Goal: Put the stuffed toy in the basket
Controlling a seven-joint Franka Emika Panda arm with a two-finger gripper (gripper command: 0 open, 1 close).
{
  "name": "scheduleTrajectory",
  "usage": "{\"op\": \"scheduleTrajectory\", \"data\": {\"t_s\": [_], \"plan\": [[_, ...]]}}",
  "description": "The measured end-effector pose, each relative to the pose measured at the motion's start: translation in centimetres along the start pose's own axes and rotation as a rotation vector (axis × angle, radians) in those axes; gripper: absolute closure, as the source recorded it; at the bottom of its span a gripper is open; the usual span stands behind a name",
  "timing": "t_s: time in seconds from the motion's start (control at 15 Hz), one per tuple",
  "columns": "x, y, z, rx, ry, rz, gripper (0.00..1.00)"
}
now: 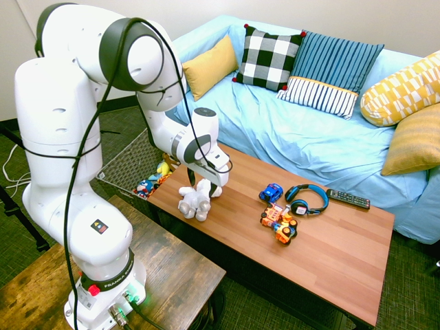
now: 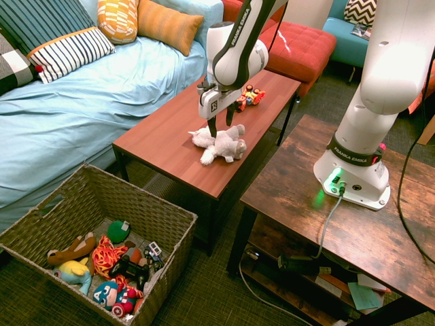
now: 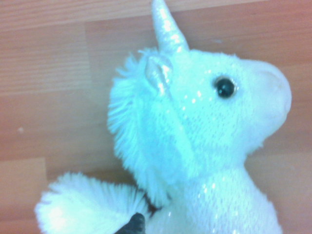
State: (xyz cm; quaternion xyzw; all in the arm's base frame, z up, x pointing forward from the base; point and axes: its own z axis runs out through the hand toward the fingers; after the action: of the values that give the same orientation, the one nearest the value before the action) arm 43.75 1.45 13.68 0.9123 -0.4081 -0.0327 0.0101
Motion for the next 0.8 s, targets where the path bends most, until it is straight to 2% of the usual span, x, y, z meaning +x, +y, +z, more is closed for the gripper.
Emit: {"op": "scheduleTrajectory", "data": {"t_s": [0.13, 0.2, 0.8], "plan": [[0.7, -0.7, 1.8, -0.006, 0.000, 0.005, 0.00], [0.7, -1.2, 2.6, -0.013, -0.005, 0.002, 1.00], [0.4, -2.0, 4.4, -0.018, -0.030, 0.015, 1.00]]}}
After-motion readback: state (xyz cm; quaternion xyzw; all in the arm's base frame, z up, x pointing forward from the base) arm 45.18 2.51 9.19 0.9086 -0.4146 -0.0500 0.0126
